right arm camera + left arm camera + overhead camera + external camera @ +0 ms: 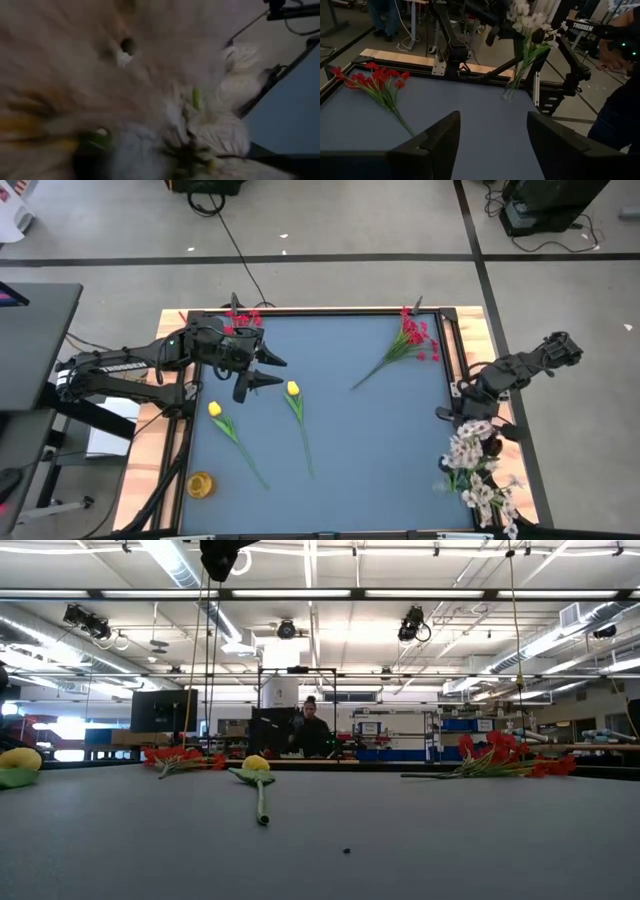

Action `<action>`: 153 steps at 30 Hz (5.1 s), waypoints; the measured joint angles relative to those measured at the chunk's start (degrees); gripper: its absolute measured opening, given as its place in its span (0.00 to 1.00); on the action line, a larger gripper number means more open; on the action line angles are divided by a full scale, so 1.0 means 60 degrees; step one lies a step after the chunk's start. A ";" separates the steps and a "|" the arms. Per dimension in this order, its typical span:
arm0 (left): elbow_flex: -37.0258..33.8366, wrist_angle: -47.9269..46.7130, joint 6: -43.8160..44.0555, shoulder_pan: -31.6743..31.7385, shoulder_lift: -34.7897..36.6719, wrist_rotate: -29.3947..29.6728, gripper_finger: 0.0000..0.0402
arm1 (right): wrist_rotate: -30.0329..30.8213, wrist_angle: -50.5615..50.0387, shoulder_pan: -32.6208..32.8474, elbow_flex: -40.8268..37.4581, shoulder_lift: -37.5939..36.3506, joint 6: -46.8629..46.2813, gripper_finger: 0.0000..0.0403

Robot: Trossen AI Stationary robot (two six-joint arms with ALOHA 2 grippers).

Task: Sort flowers into vase by color
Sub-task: Put the white flowers into the transparent vase, then put the left red flowers into the yellow vase

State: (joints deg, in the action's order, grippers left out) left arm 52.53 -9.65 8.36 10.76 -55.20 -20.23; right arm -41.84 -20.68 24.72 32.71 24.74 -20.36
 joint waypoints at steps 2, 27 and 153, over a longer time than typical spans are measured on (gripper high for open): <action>0.0000 0.0000 0.0000 0.0000 -0.0004 0.0000 0.59 | -0.0187 -0.0009 0.0005 0.0042 -0.0001 -0.0281 0.40; 0.0000 -0.0004 0.0000 -0.0003 -0.0004 0.0000 0.59 | -0.0802 -0.4198 0.0012 0.2049 0.1149 -0.0104 0.70; -0.2641 -0.2957 0.6176 0.4756 -0.3222 0.5636 0.48 | 0.9435 0.4139 -0.3893 0.4987 0.8985 -0.5871 0.59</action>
State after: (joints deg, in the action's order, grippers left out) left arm 36.69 -27.39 45.42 39.30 -74.53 13.59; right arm 14.77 4.16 1.37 62.63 78.65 -55.58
